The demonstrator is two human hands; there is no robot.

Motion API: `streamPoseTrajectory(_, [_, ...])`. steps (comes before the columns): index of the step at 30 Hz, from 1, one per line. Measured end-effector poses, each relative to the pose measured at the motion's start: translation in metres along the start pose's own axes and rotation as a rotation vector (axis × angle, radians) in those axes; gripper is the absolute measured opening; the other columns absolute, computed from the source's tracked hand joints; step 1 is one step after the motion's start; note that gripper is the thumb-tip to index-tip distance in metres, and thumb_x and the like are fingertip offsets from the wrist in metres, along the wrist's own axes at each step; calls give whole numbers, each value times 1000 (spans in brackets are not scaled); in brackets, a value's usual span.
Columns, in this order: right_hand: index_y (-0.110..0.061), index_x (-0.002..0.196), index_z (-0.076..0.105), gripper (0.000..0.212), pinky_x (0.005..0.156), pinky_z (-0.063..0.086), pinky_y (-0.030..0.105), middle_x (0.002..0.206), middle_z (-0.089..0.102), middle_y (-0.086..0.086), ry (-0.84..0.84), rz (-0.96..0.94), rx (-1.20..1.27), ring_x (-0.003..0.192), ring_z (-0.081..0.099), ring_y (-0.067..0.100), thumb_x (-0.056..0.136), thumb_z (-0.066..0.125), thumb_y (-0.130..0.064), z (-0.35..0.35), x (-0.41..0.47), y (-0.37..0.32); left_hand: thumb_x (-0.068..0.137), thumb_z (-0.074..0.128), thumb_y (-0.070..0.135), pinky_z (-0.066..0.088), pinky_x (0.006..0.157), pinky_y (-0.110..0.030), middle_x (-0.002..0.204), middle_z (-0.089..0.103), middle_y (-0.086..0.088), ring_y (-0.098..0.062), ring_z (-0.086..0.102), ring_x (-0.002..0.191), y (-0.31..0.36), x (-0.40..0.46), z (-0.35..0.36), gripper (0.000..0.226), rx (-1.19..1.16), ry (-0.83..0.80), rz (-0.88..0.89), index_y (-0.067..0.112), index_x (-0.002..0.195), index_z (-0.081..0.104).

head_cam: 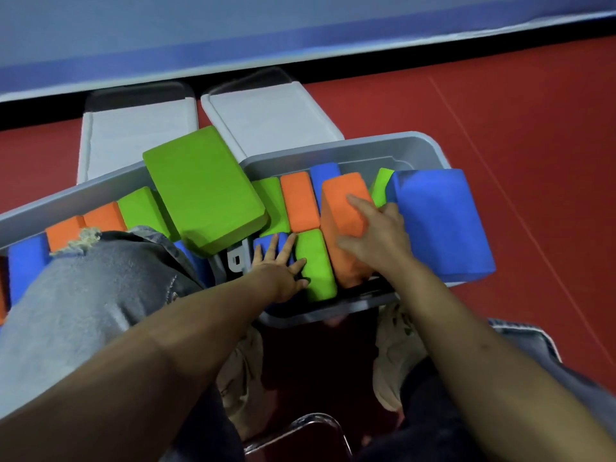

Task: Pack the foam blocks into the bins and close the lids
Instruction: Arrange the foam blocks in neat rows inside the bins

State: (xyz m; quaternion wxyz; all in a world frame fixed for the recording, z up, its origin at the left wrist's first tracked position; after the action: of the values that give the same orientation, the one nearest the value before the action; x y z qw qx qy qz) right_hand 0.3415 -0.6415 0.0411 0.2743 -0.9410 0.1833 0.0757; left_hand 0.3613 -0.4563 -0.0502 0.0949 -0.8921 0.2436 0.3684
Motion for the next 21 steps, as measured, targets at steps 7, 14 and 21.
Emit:
streamPoseTrajectory(7, [-39,147,21,88,101,36,26,132,37,23,-311,42,-65,121,46,36,76,73,-29,20,-5,43,101,34,37,37,103,-38,161,-9,-6,-33,38,135,3,-15,-7,62,-303,229,-56,12,153,12])
streamPoseTrajectory(14, [-27,151,12,85,105,32,24,145,34,21,-414,6,-99,129,41,31,85,63,-12,70,3,68,96,43,48,11,120,-42,159,-17,-5,-21,-2,149,-6,-11,3,79,-123,64,18,14,154,0])
streamPoseTrajectory(21, [-31,151,3,81,111,30,33,152,16,25,-494,100,-150,139,27,33,90,52,-9,90,21,85,97,38,50,7,120,-41,157,-26,-2,-18,-10,148,-2,3,5,79,-74,-4,61,17,153,-7])
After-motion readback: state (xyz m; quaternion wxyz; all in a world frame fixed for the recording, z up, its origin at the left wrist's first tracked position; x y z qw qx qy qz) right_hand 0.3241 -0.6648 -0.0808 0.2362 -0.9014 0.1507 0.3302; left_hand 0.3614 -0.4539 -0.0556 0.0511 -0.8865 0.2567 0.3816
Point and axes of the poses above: each hand's wrist, its own x-axis towards the middle knuckle, its own z-axis out of the palm, y = z × x, the point moved 1 cm from there along x, towards the middle knuckle
